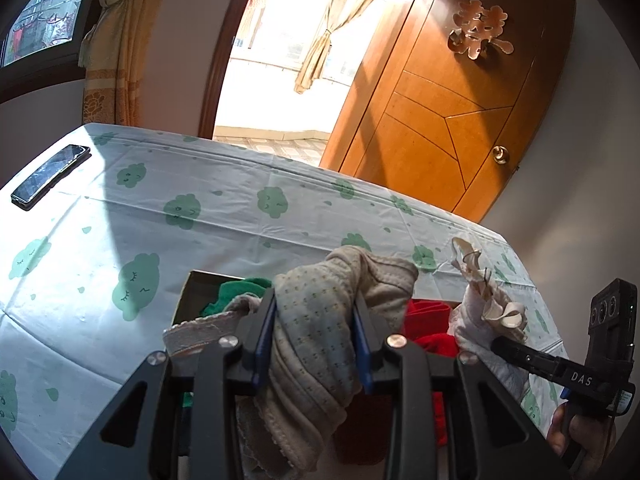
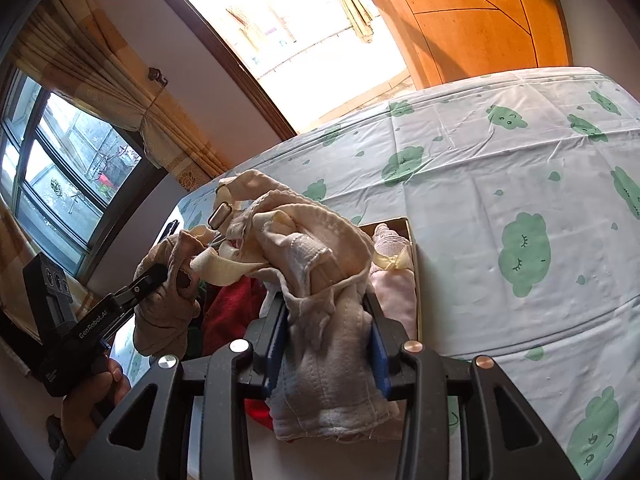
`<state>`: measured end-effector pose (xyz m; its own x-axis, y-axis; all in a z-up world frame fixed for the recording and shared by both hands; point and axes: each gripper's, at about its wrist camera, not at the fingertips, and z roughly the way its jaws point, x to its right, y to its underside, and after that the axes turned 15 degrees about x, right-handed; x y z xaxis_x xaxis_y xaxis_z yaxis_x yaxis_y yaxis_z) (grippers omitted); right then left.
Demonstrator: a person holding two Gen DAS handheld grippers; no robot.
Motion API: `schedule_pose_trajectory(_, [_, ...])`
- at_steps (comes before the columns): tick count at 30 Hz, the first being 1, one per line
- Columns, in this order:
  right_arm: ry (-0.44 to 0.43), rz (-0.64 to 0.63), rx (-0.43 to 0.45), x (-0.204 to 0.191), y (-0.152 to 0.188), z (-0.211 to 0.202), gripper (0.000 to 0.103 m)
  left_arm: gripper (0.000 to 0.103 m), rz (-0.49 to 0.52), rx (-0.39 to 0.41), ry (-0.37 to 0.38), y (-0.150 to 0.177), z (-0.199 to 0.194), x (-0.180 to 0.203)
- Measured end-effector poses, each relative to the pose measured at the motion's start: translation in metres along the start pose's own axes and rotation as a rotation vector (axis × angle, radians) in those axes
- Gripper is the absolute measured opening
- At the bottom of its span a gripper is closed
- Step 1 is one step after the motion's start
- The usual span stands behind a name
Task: Take underwear out of drawer
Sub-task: 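Lower both underwear into the tray beside the socks and open both tools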
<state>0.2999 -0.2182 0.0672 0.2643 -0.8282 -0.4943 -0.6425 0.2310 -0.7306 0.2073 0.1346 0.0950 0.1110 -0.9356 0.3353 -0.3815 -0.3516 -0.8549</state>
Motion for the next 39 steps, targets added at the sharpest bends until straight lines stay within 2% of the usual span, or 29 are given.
schedule_pose_trajectory(6, [0.018,-0.031,-0.014,0.000,0.004,0.006,0.043,0.037,0.020,-0.009,-0.007,0.007,0.006,0.000])
schedule_pose_trajectory(8, [0.022,-0.041,-0.023,0.000,0.005,0.008,0.043,0.044,0.023,-0.004,-0.013,0.007,0.006,0.000])
schedule_pose_trajectory(11, [0.022,-0.049,-0.028,0.000,0.005,0.009,0.045,0.046,0.023,-0.004,-0.010,0.008,0.007,0.000])
schedule_pose_trajectory(13, [0.020,-0.061,-0.024,-0.001,0.005,0.009,0.049,0.048,0.030,-0.003,-0.002,0.007,0.005,0.001])
schedule_pose_trajectory(17, [0.016,-0.097,-0.009,-0.007,0.003,0.005,0.057,0.061,0.015,0.025,0.015,0.003,-0.004,0.001])
schedule_pose_trajectory(19, [0.011,-0.102,0.007,-0.009,0.003,0.000,0.060,0.063,0.007,0.033,0.023,0.002,-0.009,0.001])
schedule_pose_trajectory(22, [-0.003,-0.098,0.029,-0.012,0.001,-0.008,0.065,0.063,0.011,0.046,0.033,0.003,-0.015,0.003])
schedule_pose_trajectory(39, [-0.043,-0.141,0.095,-0.020,0.009,-0.049,0.066,0.072,0.004,0.107,0.140,0.010,-0.075,0.016])
